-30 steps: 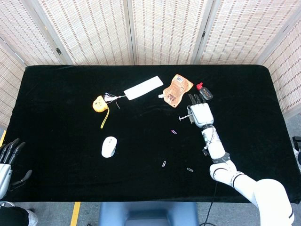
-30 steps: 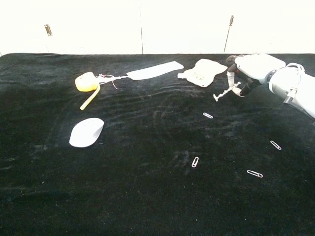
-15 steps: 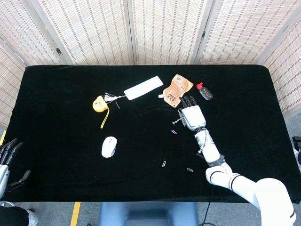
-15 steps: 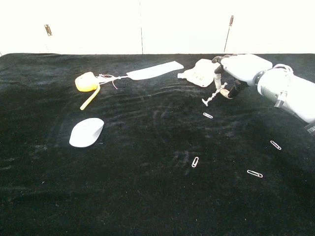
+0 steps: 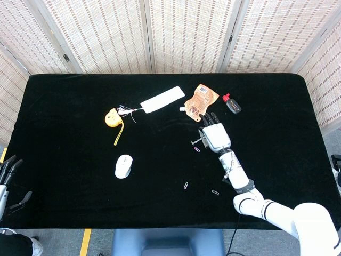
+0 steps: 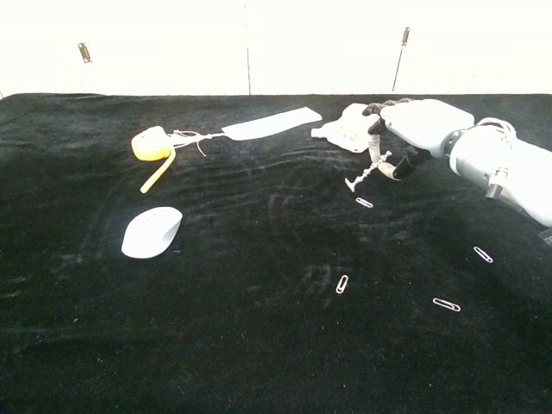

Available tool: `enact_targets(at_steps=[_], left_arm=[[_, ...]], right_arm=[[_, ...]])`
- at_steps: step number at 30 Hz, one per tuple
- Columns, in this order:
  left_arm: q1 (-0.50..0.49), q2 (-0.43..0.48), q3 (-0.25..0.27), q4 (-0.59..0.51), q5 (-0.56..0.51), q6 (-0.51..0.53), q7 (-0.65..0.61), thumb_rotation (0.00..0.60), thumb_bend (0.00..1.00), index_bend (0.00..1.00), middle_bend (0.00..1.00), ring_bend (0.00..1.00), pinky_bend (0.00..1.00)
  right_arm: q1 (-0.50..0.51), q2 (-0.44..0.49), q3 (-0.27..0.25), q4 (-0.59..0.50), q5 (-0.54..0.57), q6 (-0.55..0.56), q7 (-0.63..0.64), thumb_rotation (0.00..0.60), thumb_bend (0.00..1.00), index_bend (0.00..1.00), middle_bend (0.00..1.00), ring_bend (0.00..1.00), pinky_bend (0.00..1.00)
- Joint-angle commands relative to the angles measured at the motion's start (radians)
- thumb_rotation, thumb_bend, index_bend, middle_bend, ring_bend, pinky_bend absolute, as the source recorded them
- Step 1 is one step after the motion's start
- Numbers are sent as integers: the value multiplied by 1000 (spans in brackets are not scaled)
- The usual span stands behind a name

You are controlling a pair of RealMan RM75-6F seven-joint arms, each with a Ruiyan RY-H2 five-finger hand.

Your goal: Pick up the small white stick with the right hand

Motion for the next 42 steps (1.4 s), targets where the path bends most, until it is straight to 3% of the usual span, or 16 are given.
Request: enact_targets(at_steps=[1, 19, 28, 35, 42], left_arm=[[-3, -3, -2, -2, -4, -6, 10, 600, 368, 0, 0, 0, 0], [-2, -11, -1, -3, 1, -3, 35, 600, 369, 0, 0, 0, 0], [-5, -16, -2, -2, -5, -11, 51, 600, 369, 0, 0, 0, 0], [-6, -28, -6, -10, -12, -12, 88, 600, 369, 0, 0, 0, 0], [-19, -40, -3, -19, -15, -41, 123, 600, 369, 0, 0, 0, 0]], right_arm=[[-14, 19, -13, -27, -8, 12, -6, 600, 494, 708, 92, 44, 0], [-48, 43, -42, -58, -15, 26, -11, 600, 494, 709, 92, 44, 0], [-105, 174, -29, -192, -33, 112, 17, 600, 494, 710, 93, 44, 0], [-215, 327, -67, -328, -118, 230, 152, 600, 494, 710, 96, 46, 0], [-309, 394, -147, -267, -226, 305, 330, 600, 493, 709, 95, 44, 0]])
